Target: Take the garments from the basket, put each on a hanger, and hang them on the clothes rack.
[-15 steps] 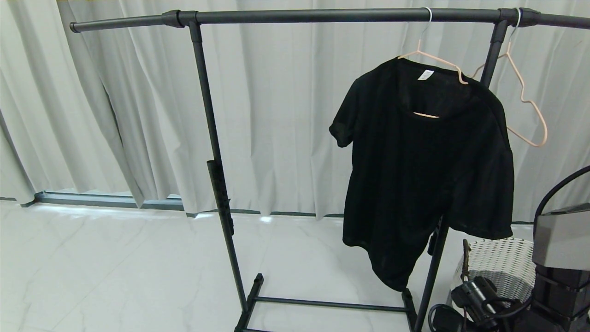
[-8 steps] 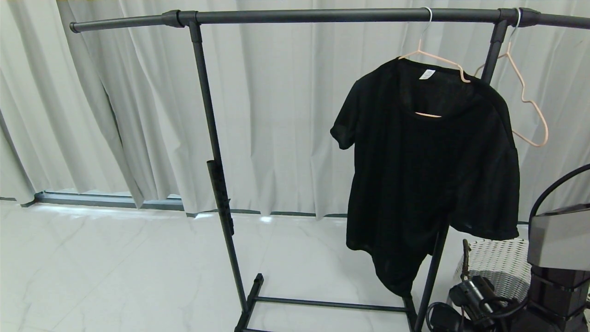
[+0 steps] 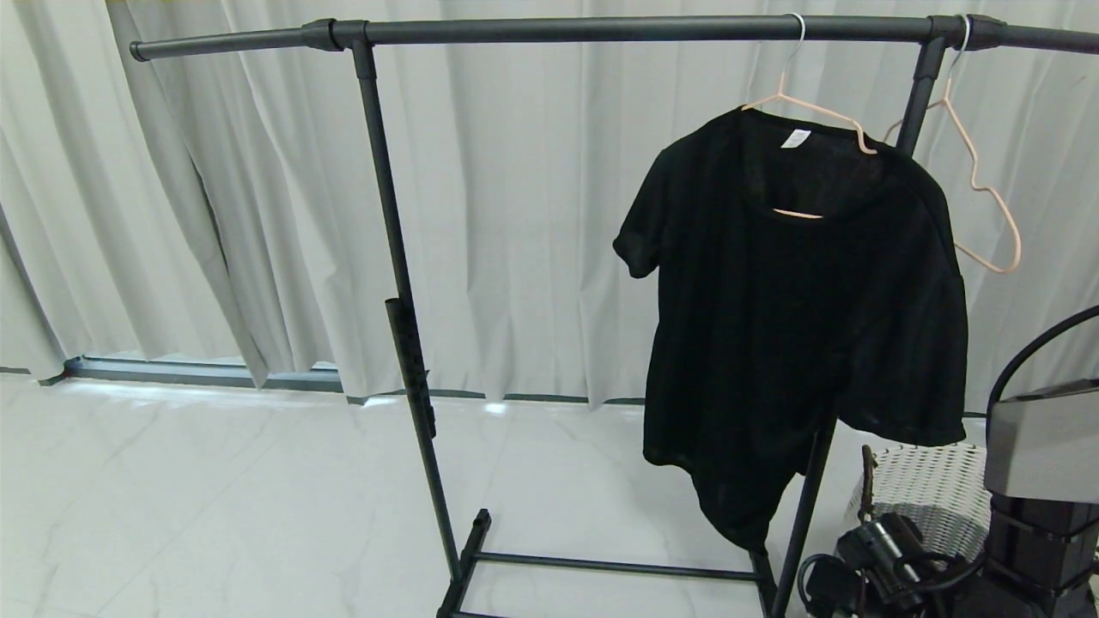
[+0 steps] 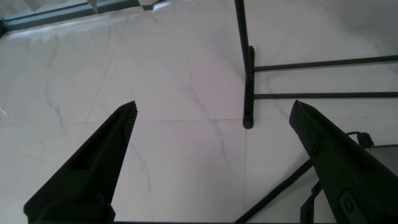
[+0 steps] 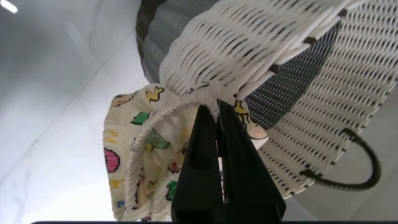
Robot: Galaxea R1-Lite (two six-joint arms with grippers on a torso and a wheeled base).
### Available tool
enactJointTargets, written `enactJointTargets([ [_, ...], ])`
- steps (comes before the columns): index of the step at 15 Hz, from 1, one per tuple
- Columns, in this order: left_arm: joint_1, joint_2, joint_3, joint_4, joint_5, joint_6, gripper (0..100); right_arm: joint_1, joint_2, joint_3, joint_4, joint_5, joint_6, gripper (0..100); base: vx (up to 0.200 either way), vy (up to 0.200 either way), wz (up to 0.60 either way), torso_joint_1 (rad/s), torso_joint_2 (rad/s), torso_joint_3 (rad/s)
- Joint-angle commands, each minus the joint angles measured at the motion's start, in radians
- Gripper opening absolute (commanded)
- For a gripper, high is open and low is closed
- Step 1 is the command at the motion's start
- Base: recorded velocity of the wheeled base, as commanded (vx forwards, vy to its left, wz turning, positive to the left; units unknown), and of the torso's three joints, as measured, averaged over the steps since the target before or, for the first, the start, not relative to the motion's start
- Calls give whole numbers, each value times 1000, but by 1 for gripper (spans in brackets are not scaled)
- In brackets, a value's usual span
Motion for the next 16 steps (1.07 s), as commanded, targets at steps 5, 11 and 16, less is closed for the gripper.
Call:
enactJointTargets([
  [5, 0, 2, 0, 14, -10, -104, 100, -30, -296, -9, 0, 6, 34, 0, 0, 0, 0, 0, 0, 0],
  [11, -6, -24, 0, 14, -10, -103, 100, -30, -638, -70, 92, -5, 56, 0, 0, 0, 0, 0, 0, 0],
  [16, -4, -50, 0, 14, -10, -103, 100, -16, -866, -478, 722, 0, 79, 0, 0, 0, 0, 0, 0, 0],
])
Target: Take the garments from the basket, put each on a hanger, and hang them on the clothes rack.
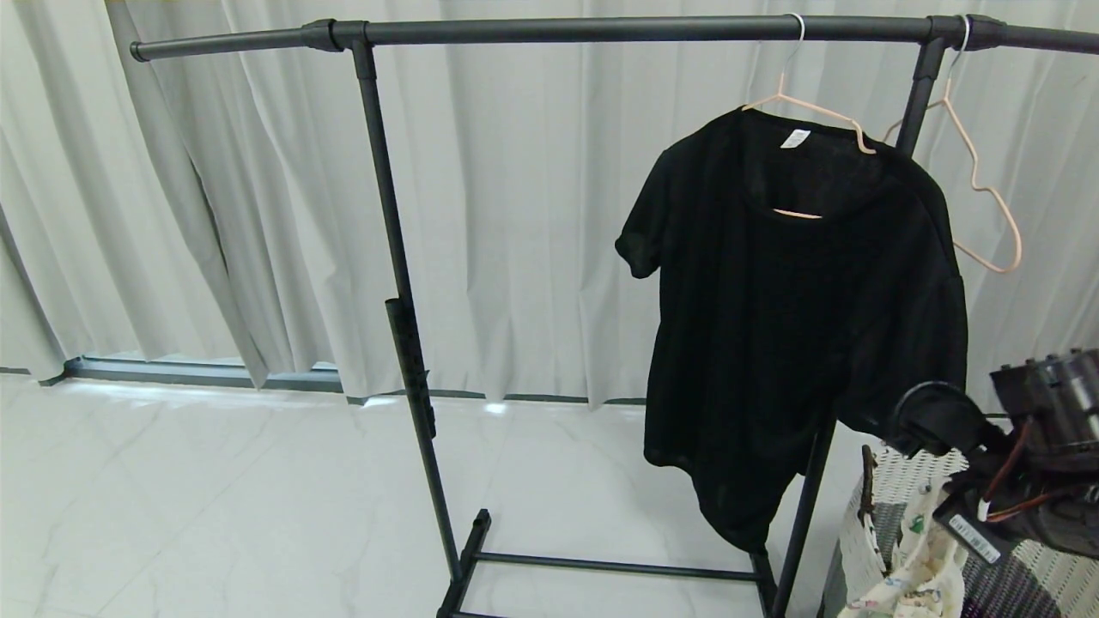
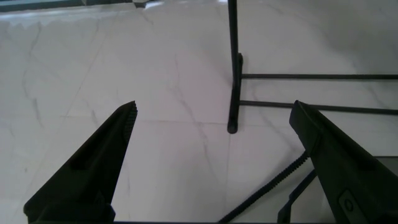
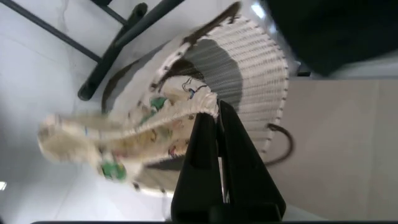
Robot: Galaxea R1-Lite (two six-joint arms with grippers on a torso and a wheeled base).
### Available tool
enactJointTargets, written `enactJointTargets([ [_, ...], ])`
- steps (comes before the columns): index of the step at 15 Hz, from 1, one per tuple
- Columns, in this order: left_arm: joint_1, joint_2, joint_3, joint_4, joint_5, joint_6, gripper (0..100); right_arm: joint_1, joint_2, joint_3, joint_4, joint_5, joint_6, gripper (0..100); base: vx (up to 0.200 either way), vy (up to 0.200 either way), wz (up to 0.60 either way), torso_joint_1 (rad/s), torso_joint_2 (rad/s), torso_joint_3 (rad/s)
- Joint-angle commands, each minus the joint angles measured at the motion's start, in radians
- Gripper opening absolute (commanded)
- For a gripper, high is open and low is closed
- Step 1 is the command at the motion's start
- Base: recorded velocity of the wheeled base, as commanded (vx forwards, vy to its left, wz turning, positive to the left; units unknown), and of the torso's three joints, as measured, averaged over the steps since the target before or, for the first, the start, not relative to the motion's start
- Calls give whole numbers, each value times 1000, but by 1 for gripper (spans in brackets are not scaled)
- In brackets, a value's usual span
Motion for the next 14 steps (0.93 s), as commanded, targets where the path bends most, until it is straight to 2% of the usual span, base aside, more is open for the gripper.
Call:
enactJointTargets([
  [1, 0, -27, 0, 0, 1, 0, 100, 25, -140, -176, 141, 1, 20, 0, -200, 0, 0, 2, 2, 2],
  [6, 2, -51, 0, 0, 1, 0, 100, 96, -134, -285, 185, 0, 23, 0, -200, 0, 0, 5, 0, 2],
  [9, -26, -96, 0, 0, 1, 1, 100, 189, -77, -345, 181, 6, 32, 0, 0, 0, 0, 0, 0, 0],
  [10, -50, -109, 0, 0, -1, 1, 100, 243, -48, -377, 179, 6, 70, 0, 0, 0, 0, 0, 0, 0],
  [13, -184, -188, 0, 0, -36, 1, 100, 450, 84, -529, 184, 1, 311, 0, 0, 0, 0, 0, 0, 0],
  [14, -216, -209, 0, 0, -39, 3, 100, 485, 118, -586, 184, 1, 351, 0, 0, 0, 0, 0, 0, 0],
])
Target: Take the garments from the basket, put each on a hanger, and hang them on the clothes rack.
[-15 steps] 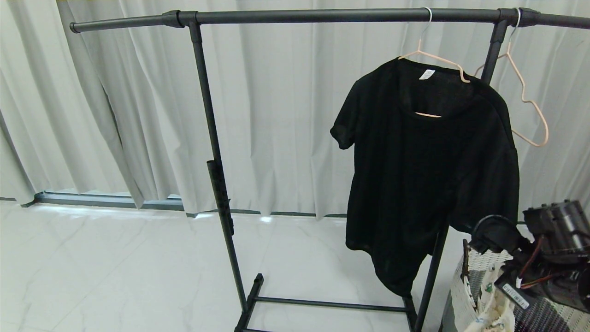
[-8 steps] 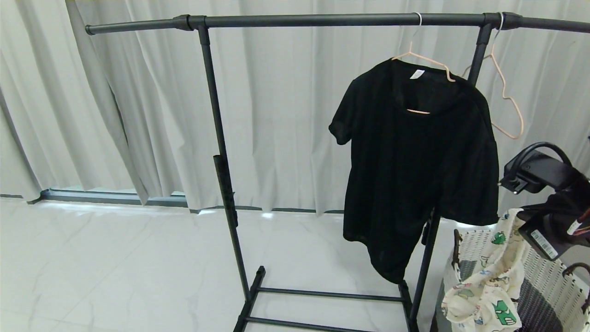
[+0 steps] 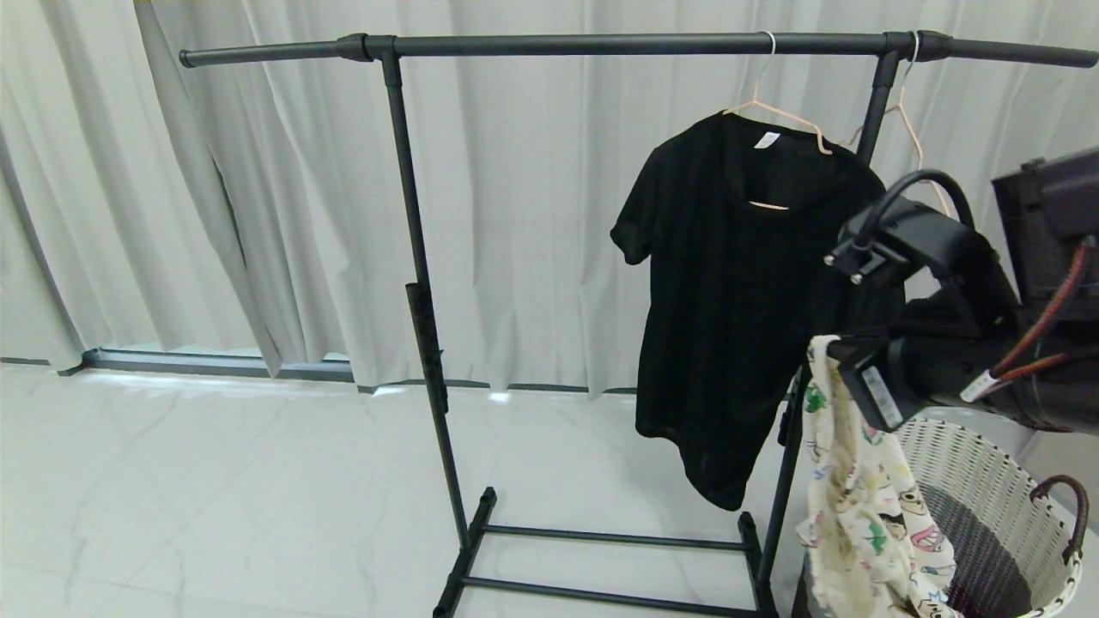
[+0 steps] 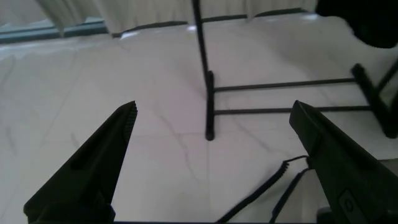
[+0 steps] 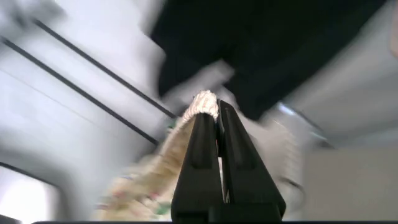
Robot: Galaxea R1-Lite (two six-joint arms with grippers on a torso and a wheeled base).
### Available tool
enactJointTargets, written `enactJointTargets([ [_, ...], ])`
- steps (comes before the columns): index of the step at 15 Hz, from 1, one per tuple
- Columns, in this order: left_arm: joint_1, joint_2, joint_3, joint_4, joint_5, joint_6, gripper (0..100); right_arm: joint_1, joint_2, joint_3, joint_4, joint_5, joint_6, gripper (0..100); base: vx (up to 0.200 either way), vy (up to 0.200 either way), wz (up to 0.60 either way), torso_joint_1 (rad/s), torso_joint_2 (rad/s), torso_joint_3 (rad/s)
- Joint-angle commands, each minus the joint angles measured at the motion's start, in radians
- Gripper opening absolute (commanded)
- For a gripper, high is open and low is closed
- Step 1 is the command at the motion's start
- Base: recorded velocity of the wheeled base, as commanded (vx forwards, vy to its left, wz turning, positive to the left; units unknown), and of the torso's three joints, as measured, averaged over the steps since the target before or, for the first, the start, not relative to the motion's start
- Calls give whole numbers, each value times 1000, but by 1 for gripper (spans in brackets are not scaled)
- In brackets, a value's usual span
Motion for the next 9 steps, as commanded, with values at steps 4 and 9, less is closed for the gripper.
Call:
enactJointTargets([
  [4, -128, -6, -115, -4, -94, 55, 100, 118, 180, -244, 1, 2, 60, 0, 0, 0, 0, 0, 0, 0],
  [9, -128, 506, -568, -82, -167, 37, 100, 124, 184, -305, 1, 3, 62, 0, 0, 0, 0, 0, 0, 0],
])
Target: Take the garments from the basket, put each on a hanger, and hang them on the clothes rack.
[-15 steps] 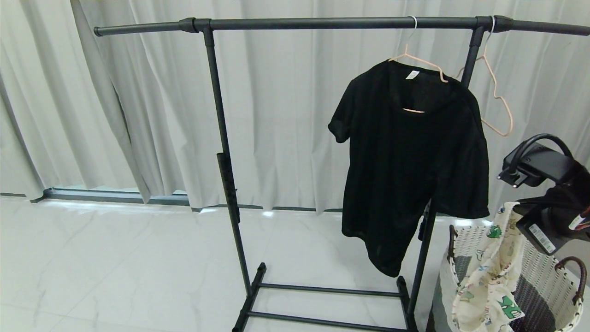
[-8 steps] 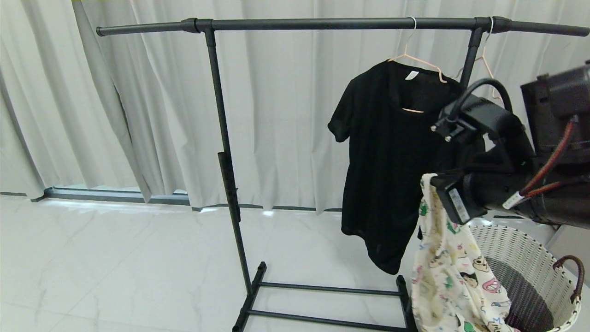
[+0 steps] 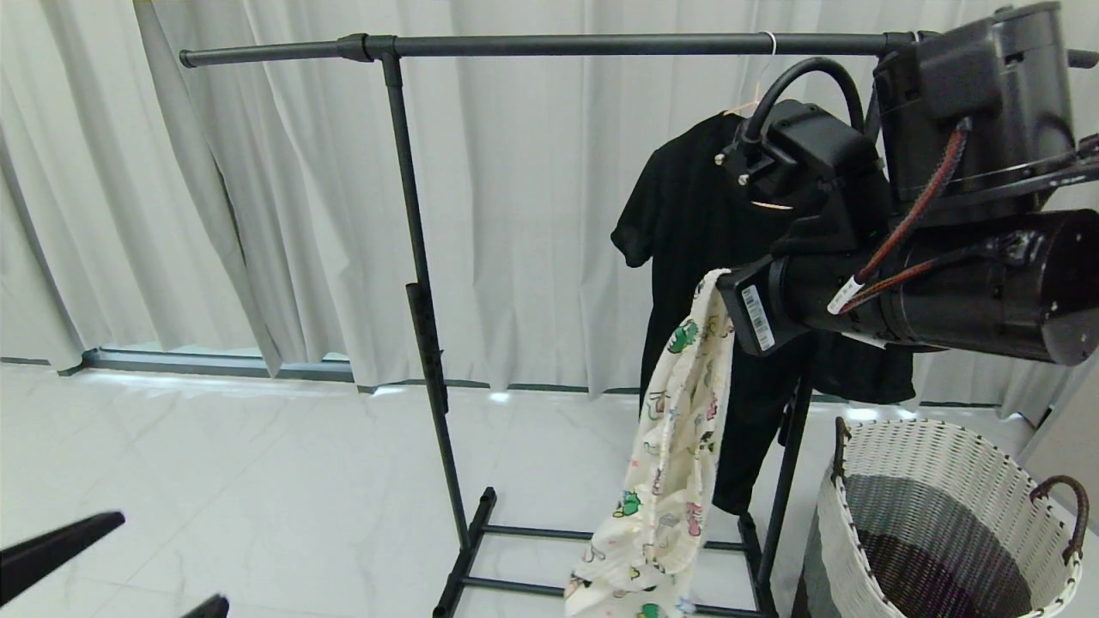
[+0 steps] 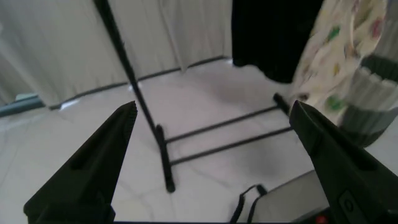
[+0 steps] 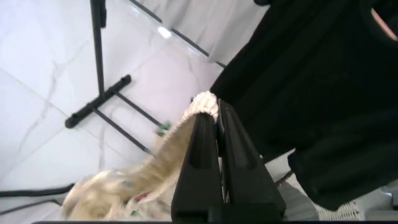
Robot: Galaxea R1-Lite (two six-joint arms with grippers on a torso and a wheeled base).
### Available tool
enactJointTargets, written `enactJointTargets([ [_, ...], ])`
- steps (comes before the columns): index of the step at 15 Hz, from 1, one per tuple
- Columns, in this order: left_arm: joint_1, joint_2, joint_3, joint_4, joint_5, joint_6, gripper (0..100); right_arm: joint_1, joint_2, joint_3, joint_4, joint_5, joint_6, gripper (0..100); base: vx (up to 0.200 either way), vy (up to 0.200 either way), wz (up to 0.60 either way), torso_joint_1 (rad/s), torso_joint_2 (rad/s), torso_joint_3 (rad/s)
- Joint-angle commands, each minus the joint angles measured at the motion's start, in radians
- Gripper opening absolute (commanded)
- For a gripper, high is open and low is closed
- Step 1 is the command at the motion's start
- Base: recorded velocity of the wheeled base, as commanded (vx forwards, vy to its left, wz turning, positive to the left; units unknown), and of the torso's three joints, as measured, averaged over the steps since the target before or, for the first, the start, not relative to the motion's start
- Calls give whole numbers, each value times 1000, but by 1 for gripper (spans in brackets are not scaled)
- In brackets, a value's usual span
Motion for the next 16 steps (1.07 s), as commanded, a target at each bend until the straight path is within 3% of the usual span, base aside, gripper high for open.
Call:
enactJointTargets([
  [1, -20, 404, -294, -80, -23, -4, 100, 2, 8, -28, -2, 2, 0, 0, 0, 0, 0, 0, 0, 0],
  [3, -92, 554, -353, -152, -23, -35, 100, 17, 16, -52, -3, 7, 0, 0, 0, 0, 0, 0, 0, 0],
  [6, -244, 683, -354, -276, -10, -198, 100, 39, 25, -62, -5, 10, 0, 0, 0, 0, 0, 0, 0, 0],
  [8, -327, 743, -348, -333, 75, -267, 100, 45, 34, -69, -19, 13, 0, 0, 0, 0, 0, 0, 0, 0],
  [10, -361, 781, -347, -334, 142, -297, 100, 45, 57, -108, -20, 30, 0, 0, 0, 0, 0, 0, 0, 0],
  [16, -403, 833, -348, -394, 151, -334, 100, 86, 116, -209, -20, 39, 0, 0, 0, 0, 0, 0, 0, 0],
])
